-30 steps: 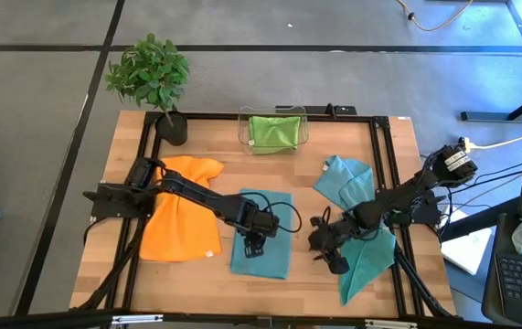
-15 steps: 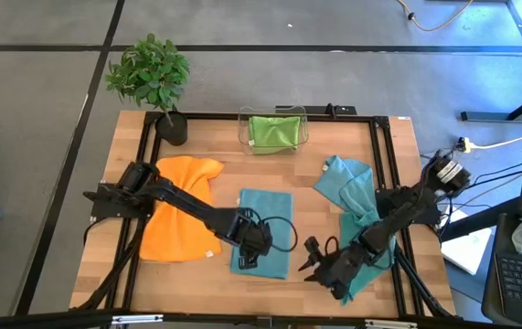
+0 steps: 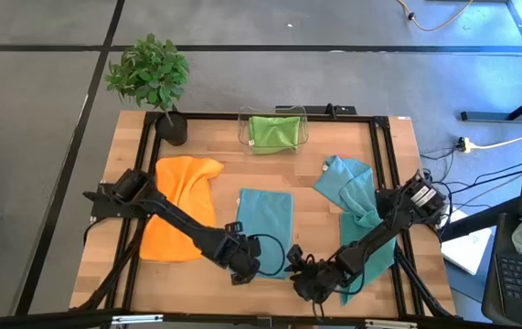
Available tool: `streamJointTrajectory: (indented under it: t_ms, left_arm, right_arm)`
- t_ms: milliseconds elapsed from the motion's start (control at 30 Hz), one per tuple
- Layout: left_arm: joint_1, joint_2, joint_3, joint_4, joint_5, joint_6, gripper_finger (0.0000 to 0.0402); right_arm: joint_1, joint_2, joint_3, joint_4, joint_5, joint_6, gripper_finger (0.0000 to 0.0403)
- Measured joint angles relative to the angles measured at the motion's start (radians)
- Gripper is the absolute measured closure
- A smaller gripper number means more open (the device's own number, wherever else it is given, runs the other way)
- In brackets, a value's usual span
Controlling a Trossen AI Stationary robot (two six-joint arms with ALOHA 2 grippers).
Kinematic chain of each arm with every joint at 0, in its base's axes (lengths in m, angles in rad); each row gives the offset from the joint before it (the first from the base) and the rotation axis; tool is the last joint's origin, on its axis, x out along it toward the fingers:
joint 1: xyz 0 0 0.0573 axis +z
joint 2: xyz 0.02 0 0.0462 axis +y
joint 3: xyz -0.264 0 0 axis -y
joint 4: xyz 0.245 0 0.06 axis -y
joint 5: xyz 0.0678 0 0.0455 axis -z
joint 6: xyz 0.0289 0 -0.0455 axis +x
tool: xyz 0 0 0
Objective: Fold microfiber towels
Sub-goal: Fold the top left blue microfiber towel
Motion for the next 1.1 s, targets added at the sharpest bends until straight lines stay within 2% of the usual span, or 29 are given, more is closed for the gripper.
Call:
streamJointTrajectory:
  t_ms: [167, 300, 433, 767, 900, 1100]
  left_arm:
    - [-0.032, 0.0, -0.033, 0.015, -0.023, -0.053, 0.024]
    - [-0.047, 0.0, -0.05, 0.022, -0.033, -0.086, 0.024]
    - [-0.058, 0.0, -0.066, 0.03, -0.033, -0.108, 0.024]
    - [-0.085, 0.0, -0.071, 0.027, -0.032, -0.161, 0.024]
    - [-0.106, 0.0, -0.071, 0.026, -0.03, -0.186, 0.024]
    - [-0.131, 0.0, -0.071, 0.019, -0.037, -0.204, 0.024]
  right_arm:
    - [-0.018, 0.002, 0.002, 0.003, -0.007, -0.002, 0.0246]
    - [-0.041, 0.002, 0.002, 0.005, -0.102, -0.001, 0.0246]
    - [-0.053, 0.002, 0.002, 0.003, -0.151, 0.003, 0.0246]
    - [-0.053, 0.002, 0.004, -0.019, -0.179, 0.0, 0.0248]
    - [-0.052, 0.002, 0.004, -0.022, -0.183, -0.001, 0.0268]
    - [-0.052, 0.002, 0.002, -0.02, -0.192, -0.003, 0.0326]
